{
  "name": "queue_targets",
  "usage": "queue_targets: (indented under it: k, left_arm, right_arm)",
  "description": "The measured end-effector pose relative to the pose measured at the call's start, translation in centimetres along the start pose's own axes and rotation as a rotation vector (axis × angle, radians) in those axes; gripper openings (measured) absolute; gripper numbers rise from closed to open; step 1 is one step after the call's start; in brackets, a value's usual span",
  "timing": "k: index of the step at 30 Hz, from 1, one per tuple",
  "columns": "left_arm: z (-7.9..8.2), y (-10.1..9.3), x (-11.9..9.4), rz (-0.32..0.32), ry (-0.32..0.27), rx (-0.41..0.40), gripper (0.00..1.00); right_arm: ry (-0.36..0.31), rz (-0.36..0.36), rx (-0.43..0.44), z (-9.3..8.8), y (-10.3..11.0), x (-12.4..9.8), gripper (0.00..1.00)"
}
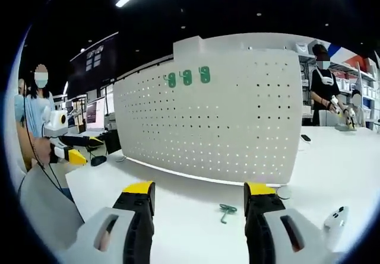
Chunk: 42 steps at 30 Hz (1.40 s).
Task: Insert the hook assembly into the mounting plate slot until the hook locks in place.
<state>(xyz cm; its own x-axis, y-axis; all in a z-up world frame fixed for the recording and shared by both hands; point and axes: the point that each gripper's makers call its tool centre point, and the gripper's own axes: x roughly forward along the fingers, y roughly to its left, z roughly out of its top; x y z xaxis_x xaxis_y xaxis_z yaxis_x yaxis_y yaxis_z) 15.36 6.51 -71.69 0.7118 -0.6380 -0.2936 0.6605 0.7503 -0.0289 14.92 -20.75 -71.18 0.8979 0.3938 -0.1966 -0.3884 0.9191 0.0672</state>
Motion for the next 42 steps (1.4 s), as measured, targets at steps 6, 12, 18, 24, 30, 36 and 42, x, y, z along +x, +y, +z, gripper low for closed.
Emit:
queue_targets:
  k: [6,12,18,24,30,36,42]
  left_arm:
    - [-0.5,-0.2,-0.1,0.0,0.011,-0.005,0.86]
    - [-0.5,-0.2,0.0,-0.003,0.015,-0.005,0.86]
    - [0.3,-0.4,0.4,-0.024,0.009,0.014,0.86]
    - [1.0,-0.7,1.2,-0.049,0.009,0.029,0.86]
    - [2.0,-1.3,2.6,-0.095,0.01,0.056,0.86]
    - [2.9,-2.4,4.6,-0.168,0.018,0.082,0.87]
    - [3.3,-3.7,6.6,-0.233,0.047,0.125,0.87]
  right_arm:
    - [0.003,-0.006,0.01,-0.3,-0.2,-0.2,0.58]
    - [0.005,-0.007,0.013,-0.5,0.0,-0.3,0.58]
    - [0.008,-0.011,0.016,-0.6,-0.1,-0.3,0.58]
    - [0.017,-0.01,0.014,-0.7,0.0,-0.2,0.59]
    - [0.027,-0.009,0.018,-1.0,0.1,-0.4,0.59]
    - [0.041,-0.014,0.023,-1.5,0.0,-0.5,0.59]
    - [0.044,-0.012,0.022,-1.6,0.1,-0.5,0.59]
